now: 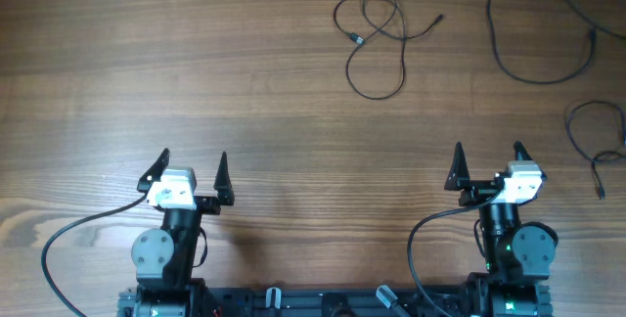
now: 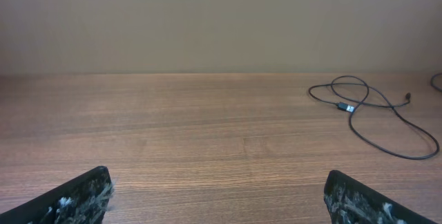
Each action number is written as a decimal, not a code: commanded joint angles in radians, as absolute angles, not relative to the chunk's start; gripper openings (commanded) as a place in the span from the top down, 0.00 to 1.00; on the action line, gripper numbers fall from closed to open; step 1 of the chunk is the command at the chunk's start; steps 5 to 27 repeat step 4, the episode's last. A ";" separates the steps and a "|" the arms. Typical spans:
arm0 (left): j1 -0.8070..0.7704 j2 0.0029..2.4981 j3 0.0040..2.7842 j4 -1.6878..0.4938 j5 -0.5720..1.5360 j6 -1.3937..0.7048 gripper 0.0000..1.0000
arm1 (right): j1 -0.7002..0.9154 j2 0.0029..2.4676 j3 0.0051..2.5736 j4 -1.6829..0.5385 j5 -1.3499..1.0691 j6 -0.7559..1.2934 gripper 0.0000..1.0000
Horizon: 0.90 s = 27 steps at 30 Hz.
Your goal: Untangle cables
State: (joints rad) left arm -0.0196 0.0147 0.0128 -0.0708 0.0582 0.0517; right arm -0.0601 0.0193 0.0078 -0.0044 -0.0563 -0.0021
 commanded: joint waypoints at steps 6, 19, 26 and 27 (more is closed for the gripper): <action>-0.024 0.004 0.006 -0.074 0.059 0.075 0.00 | -0.065 0.004 0.005 0.002 -0.069 -0.011 0.00; -0.024 0.004 0.006 -0.074 0.059 0.075 0.00 | -0.065 0.004 0.005 0.002 -0.069 -0.011 0.00; -0.024 0.004 0.006 -0.074 0.059 0.075 0.00 | -0.065 0.004 0.005 0.002 -0.069 -0.011 0.00; -0.024 0.004 0.006 -0.074 0.059 0.075 0.00 | -0.065 0.004 0.005 0.002 -0.069 -0.011 0.00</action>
